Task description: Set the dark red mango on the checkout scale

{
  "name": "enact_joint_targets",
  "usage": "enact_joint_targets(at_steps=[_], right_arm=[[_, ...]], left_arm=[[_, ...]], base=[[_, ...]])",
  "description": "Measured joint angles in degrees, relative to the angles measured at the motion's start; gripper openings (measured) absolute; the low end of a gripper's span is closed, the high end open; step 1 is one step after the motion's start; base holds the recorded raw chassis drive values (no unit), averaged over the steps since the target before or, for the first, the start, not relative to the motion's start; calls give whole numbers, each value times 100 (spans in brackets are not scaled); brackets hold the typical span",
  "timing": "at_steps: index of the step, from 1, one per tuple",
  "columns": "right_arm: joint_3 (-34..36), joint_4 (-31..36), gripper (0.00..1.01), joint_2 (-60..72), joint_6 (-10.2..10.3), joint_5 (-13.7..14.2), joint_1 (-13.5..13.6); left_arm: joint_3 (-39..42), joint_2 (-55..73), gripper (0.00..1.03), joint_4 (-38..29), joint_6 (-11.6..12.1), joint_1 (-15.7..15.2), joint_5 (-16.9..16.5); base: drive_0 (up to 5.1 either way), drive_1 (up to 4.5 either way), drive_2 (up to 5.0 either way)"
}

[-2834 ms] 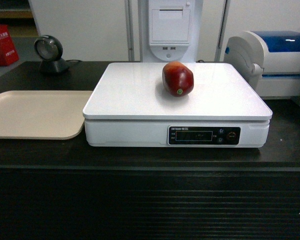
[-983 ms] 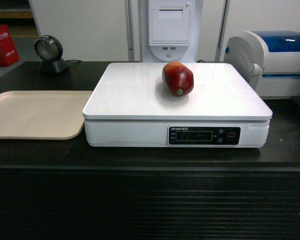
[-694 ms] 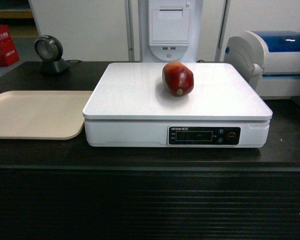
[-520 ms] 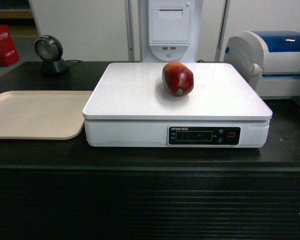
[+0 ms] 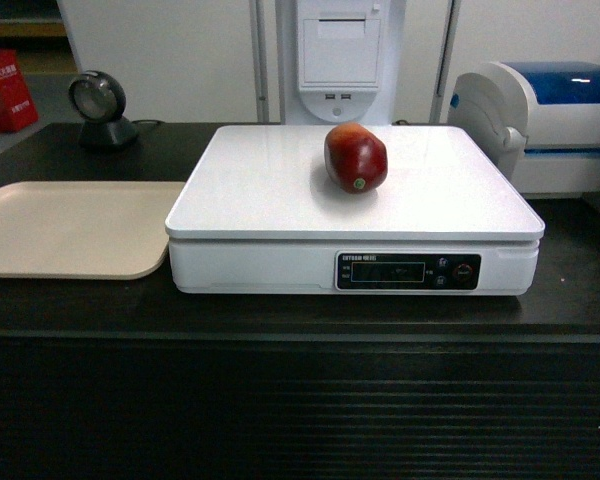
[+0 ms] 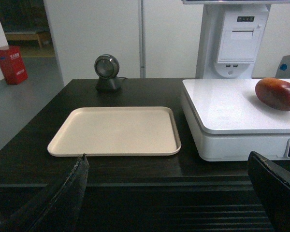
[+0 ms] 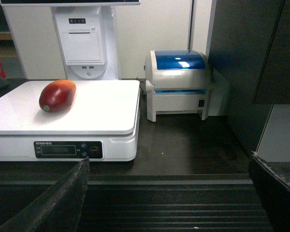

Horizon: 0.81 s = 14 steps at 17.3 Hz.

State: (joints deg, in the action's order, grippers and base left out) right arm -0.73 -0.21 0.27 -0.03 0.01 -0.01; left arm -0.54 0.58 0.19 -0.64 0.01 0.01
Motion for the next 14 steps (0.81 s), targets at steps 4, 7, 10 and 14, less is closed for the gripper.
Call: enact_joint_targets(at_steps=[4, 7, 10, 14], right_arm=[[0, 13, 98, 0, 0, 0, 0], [0, 13, 98, 0, 0, 0, 0], [0, 0, 98, 0, -2, -4, 0], [0, -2, 98, 0, 0, -2, 0]], left_arm=[[0, 0, 98, -15, 0, 0, 0], [0, 0, 98, -15, 2, 0, 4], [0, 0, 98, -2, 4, 0, 0], [0, 0, 98, -2, 7, 0, 0]], base=[[0, 0, 0], [0, 0, 0], [0, 0, 0], [0, 0, 0]])
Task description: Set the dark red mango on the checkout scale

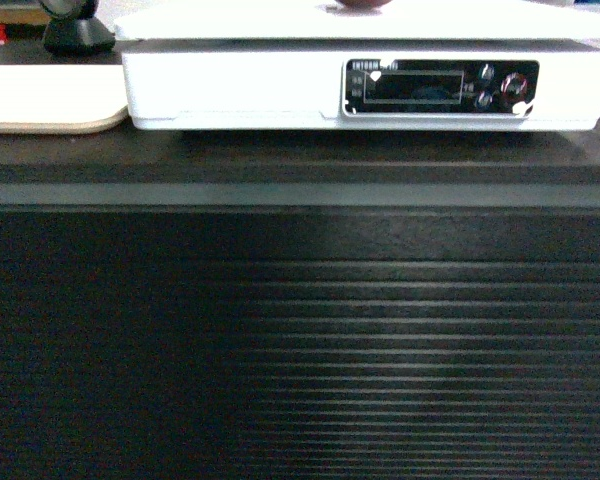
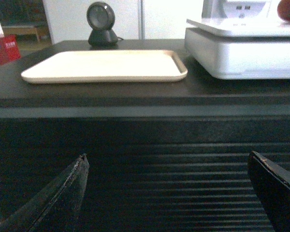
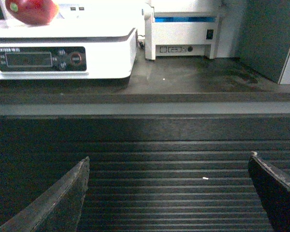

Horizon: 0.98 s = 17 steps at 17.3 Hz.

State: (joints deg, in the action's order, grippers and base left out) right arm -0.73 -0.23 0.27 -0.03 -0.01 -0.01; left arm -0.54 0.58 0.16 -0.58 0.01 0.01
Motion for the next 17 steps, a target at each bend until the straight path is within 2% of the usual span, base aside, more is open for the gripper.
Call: enact_joint_targets(at_steps=[17], right_arm=[[0, 0, 98, 0, 2, 2, 0]], left_arm=[[0, 0, 98, 0, 0, 0, -2]], base=[[0, 0, 0]])
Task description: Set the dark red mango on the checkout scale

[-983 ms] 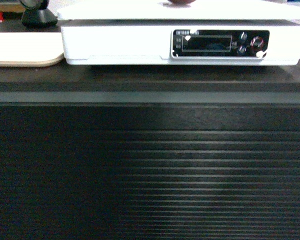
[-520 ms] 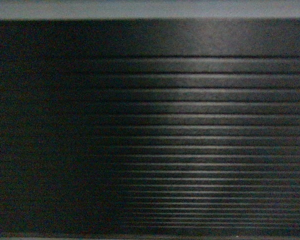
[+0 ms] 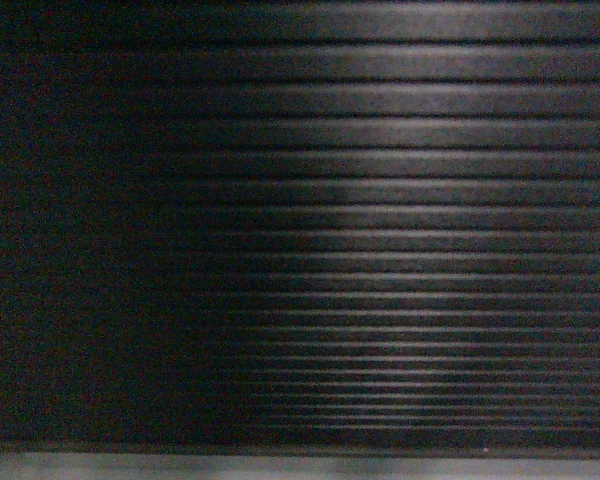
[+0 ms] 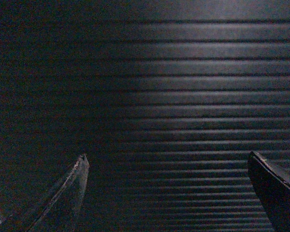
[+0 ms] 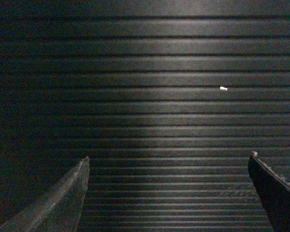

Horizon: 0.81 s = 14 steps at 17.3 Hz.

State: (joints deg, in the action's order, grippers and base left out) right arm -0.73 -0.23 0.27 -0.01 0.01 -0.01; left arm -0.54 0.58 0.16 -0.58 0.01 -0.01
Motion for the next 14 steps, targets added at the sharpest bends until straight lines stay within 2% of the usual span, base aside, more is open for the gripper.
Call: enact_joint_targets(at_steps=[14], right_arm=[[0, -4, 98, 0, -2, 0, 0]], left_arm=[[0, 0, 98, 11, 0, 0, 2]], base=[[0, 0, 0]])
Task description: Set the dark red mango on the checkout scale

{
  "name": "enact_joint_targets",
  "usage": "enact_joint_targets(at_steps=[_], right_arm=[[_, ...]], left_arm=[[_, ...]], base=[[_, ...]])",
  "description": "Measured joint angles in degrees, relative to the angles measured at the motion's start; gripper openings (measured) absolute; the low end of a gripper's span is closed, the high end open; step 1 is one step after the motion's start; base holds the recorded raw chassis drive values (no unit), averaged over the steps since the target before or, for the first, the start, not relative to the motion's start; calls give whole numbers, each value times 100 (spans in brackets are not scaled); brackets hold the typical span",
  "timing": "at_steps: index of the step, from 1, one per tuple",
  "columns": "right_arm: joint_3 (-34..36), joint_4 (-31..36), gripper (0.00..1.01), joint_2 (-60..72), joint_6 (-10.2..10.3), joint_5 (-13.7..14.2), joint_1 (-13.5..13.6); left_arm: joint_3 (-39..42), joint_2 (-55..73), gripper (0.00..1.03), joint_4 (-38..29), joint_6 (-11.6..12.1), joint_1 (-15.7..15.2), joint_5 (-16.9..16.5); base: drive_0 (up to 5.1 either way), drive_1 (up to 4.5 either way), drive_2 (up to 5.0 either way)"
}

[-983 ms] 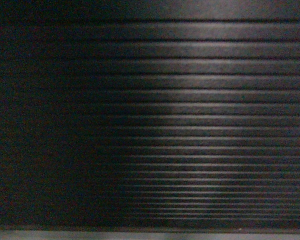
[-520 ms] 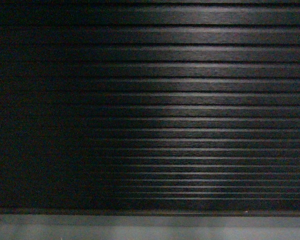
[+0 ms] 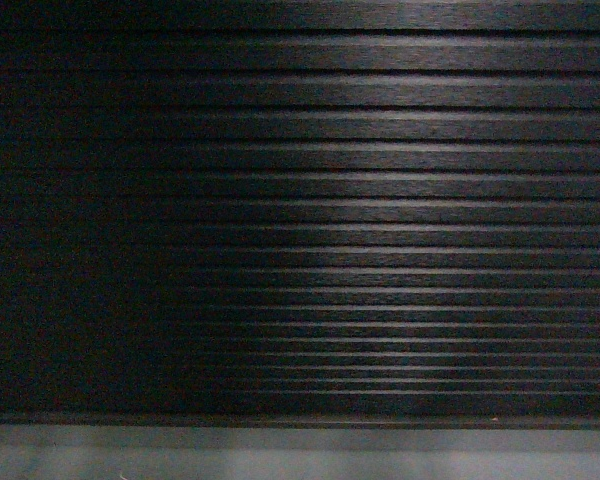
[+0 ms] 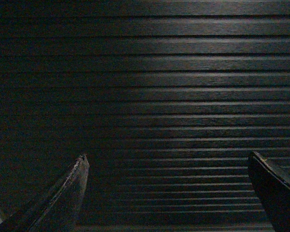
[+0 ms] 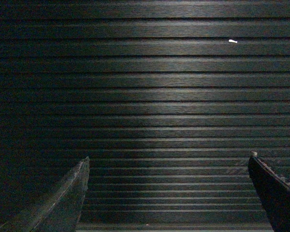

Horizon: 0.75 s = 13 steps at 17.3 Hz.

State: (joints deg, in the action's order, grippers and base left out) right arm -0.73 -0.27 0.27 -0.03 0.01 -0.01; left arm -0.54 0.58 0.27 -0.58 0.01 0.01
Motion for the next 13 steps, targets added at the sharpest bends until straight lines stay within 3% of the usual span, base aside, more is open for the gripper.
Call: enact_joint_targets(at_steps=[13], right_arm=[[0, 0, 98, 0, 0, 0, 0]], left_arm=[[0, 0, 98, 0, 0, 0, 0]], base=[[0, 0, 0]])
